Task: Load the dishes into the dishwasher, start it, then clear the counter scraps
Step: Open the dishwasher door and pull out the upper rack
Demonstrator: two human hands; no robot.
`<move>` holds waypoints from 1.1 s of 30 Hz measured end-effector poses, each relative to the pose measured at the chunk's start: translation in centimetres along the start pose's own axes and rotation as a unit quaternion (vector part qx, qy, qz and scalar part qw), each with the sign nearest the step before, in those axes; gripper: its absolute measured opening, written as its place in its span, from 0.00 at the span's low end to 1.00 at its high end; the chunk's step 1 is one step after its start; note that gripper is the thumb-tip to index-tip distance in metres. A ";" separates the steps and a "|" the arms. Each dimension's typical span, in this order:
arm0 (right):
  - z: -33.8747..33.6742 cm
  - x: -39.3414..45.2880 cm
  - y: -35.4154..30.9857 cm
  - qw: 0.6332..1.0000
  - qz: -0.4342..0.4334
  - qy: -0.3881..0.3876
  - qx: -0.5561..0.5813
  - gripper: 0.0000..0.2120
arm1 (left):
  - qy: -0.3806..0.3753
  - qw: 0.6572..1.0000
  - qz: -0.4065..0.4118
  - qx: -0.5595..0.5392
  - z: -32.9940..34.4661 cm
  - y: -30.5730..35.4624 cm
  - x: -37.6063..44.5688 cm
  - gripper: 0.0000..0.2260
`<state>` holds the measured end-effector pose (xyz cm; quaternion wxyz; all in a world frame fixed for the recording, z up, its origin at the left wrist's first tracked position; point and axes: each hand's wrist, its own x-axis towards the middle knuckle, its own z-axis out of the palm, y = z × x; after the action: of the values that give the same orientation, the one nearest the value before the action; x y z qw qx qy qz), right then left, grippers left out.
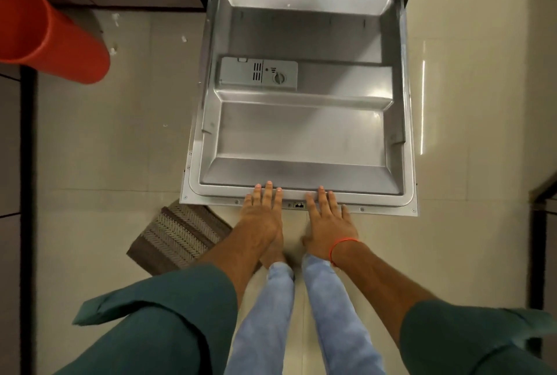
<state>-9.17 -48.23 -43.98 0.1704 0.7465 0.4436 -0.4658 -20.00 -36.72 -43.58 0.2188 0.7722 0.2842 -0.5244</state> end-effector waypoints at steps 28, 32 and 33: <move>3.2 9.4 1.0 0.995 0.008 -0.034 0.090 0.34 | 0.003 0.985 0.050 -0.165 3.9 -2.9 9.1 0.40; 0.4 8.0 0.0 0.992 0.006 0.005 0.124 0.33 | 0.065 0.965 0.045 -0.250 2.3 -3.7 6.5 0.37; -0.5 7.7 -0.2 0.991 0.004 0.013 0.129 0.33 | 0.081 0.957 0.043 -0.275 1.7 -3.8 5.9 0.36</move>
<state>-7.72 -43.97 -50.19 0.0682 0.7701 0.3789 -0.5087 -22.00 -33.70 -49.89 0.4213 0.7335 0.4006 -0.3522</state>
